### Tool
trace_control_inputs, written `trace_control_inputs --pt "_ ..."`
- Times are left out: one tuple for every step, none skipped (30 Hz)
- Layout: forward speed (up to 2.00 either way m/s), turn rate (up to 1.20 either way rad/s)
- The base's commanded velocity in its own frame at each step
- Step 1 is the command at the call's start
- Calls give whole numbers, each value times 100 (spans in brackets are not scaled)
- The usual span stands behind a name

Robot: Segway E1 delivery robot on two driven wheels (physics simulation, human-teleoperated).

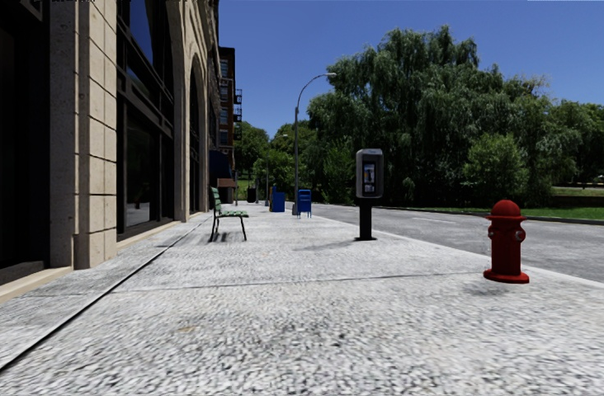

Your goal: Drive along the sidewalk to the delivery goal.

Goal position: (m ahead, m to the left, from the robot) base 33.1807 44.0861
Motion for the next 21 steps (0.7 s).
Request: trace_control_inputs --pt "200 0" --pt "200 0" --pt "200 0" --pt "200 0" --pt "200 0" --pt "200 0" --pt "200 0" --pt "200 0" --pt "200 0" --pt "200 0" --pt "200 0" --pt "200 0" --pt "200 0" --pt "200 0" --pt "200 0" --pt "200 0" --pt "200 0" --pt "200 0" --pt "200 0" --pt "200 0" --pt "200 0"
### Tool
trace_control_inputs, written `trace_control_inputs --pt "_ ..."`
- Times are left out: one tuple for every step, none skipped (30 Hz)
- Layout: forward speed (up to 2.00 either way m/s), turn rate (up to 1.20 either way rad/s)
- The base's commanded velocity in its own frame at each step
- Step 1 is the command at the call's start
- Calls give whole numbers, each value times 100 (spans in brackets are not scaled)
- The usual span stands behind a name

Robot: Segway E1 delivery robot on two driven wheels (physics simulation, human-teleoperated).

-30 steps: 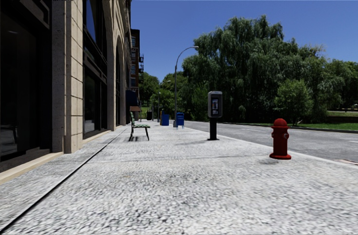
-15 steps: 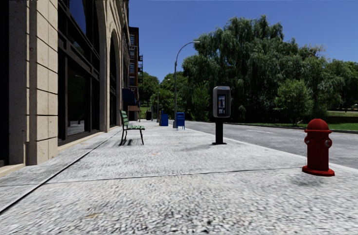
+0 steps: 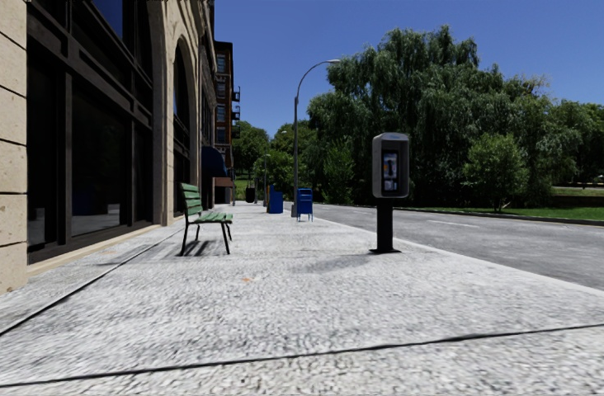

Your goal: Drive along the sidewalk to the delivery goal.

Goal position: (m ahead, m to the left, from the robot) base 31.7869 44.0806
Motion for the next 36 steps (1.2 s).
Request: trace_control_inputs --pt "200 0" --pt "200 0" --pt "200 0" --pt "200 0" --pt "200 0" --pt "200 0" --pt "200 0" --pt "200 0" --pt "200 0" --pt "200 0" --pt "200 0" --pt "200 0" --pt "200 0" --pt "200 0" --pt "200 0" --pt "200 0" --pt "200 0" --pt "200 0" --pt "200 0" --pt "200 0" --pt "200 0" --pt "200 0" --pt "200 0" --pt "200 0" --pt "200 0" --pt "200 1" --pt "200 1" --pt "200 4" --pt "200 7" --pt "200 10" --pt "200 10" --pt "200 14" --pt "200 15" --pt "200 16" --pt "200 16" --pt "200 16"
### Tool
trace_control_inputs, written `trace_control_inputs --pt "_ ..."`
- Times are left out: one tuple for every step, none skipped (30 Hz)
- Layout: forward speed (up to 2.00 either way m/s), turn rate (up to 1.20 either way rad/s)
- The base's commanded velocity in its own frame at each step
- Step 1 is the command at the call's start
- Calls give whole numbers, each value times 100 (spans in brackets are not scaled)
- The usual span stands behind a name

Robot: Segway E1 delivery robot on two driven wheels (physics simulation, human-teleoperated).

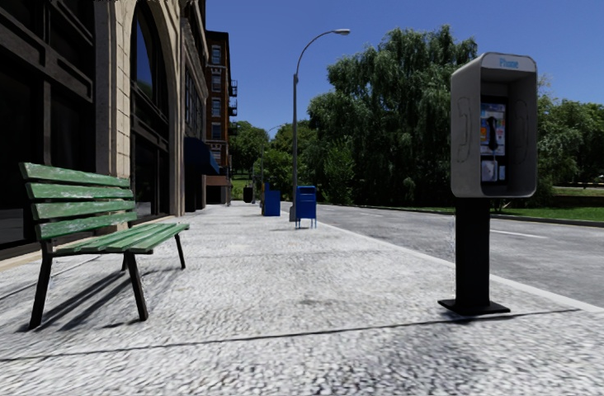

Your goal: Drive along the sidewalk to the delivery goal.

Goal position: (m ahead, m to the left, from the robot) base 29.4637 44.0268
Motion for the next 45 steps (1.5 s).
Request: trace_control_inputs --pt "200 19" --pt "200 19" --pt "200 22" --pt "200 24" --pt "200 26" --pt "200 26" --pt "200 31" --pt "200 32" --pt "200 33" --pt "200 33" --pt "200 33" --pt "200 33" --pt "200 33" --pt "200 33" --pt "200 33" --pt "200 33" --pt "200 33" --pt "200 33" --pt "200 33" --pt "200 33" --pt "200 33" --pt "200 33" --pt "200 33" --pt "200 31" --pt "200 31" --pt "200 28" --pt "200 27" --pt "200 27" --pt "200 23" --pt "200 0" --pt "200 0" --pt "200 0" --pt "200 0" --pt "200 0" --pt "200 0" --pt "200 0" --pt "200 0" --pt "200 0" --pt "200 0" --pt "200 0" --pt "200 0" --pt "200 0" --pt "200 0" --pt "200 0" --pt "200 0"
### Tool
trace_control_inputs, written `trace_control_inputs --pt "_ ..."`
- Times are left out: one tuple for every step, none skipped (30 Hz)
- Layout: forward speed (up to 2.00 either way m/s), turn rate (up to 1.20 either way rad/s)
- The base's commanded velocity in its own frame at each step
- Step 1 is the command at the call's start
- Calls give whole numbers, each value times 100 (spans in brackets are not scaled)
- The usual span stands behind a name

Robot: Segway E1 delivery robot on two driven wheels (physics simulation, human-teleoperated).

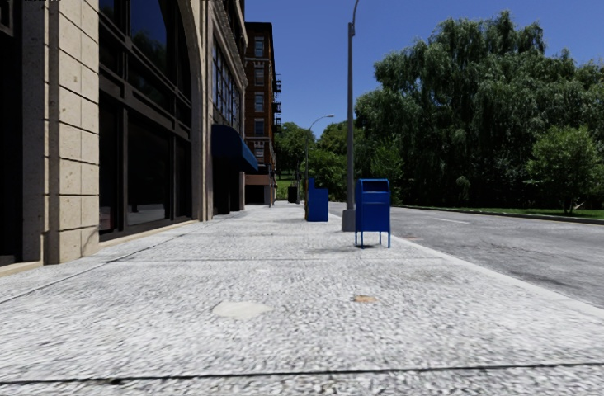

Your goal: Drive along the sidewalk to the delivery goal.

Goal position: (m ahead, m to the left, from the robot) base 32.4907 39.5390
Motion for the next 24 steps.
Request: trace_control_inputs --pt "200 0" --pt "200 5" --pt "200 5" --pt "200 11" --pt "200 14" --pt "200 14" --pt "200 17" --pt "200 19" --pt "200 21" --pt "200 21" --pt "200 23" --pt "200 23" --pt "200 23" --pt "200 23" --pt "200 23" --pt "200 23" --pt "200 24" --pt "200 24" --pt "200 24" --pt "200 25" --pt "200 26" --pt "200 26" --pt "200 27" --pt "200 27"
